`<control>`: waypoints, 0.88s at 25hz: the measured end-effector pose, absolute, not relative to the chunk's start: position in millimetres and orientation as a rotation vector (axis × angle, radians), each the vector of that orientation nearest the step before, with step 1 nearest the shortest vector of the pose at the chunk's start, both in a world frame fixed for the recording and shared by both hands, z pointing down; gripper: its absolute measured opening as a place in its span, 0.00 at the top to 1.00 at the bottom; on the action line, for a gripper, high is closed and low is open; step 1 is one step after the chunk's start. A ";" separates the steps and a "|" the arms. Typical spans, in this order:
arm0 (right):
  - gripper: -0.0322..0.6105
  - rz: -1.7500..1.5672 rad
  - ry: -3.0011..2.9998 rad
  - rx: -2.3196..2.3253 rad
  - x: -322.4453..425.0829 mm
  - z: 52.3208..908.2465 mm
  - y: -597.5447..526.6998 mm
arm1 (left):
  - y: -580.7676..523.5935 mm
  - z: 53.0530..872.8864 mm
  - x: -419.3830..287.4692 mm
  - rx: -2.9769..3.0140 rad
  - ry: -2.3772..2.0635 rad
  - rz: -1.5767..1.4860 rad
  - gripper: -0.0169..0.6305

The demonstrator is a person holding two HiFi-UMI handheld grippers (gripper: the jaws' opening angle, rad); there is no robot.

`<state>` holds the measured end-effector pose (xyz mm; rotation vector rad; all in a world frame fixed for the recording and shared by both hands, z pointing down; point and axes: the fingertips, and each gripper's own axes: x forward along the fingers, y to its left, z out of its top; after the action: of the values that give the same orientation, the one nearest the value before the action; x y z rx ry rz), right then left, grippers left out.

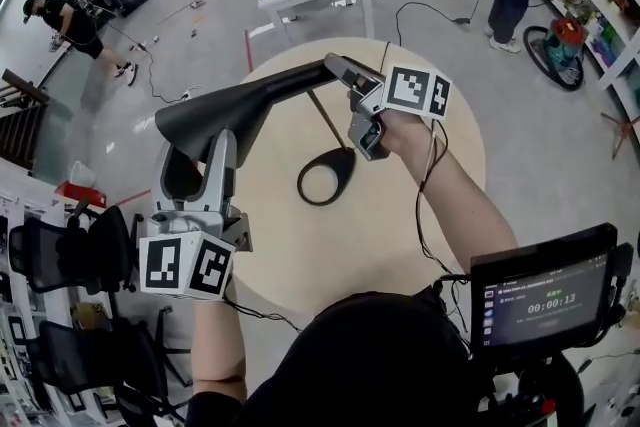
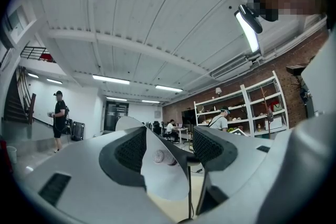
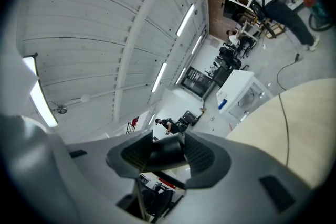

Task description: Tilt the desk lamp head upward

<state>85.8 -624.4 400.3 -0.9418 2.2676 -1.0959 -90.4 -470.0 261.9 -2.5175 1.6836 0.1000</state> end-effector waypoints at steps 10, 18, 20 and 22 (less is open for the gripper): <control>0.65 -1.133 2.223 -0.917 88.1 405.5 -620.6 | -472.2 258.2 -85.3 -2.547 1.658 0.096 0.54; 0.65 -1.149 2.204 -0.895 86.2 405.8 -621.8 | -474.5 251.4 -84.0 -2.535 1.646 0.077 0.54; 0.65 -1.164 2.191 -0.886 85.6 407.7 -621.1 | -475.1 248.9 -82.2 -2.533 1.640 0.072 0.54; 0.65 -1.177 2.176 -0.878 85.3 409.7 -620.6 | -476.0 246.5 -80.2 -2.531 1.633 0.068 0.54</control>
<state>85.3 -620.6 409.7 -0.8780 2.1755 -1.1769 -80.2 -476.0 246.5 -2.5313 1.6335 0.0680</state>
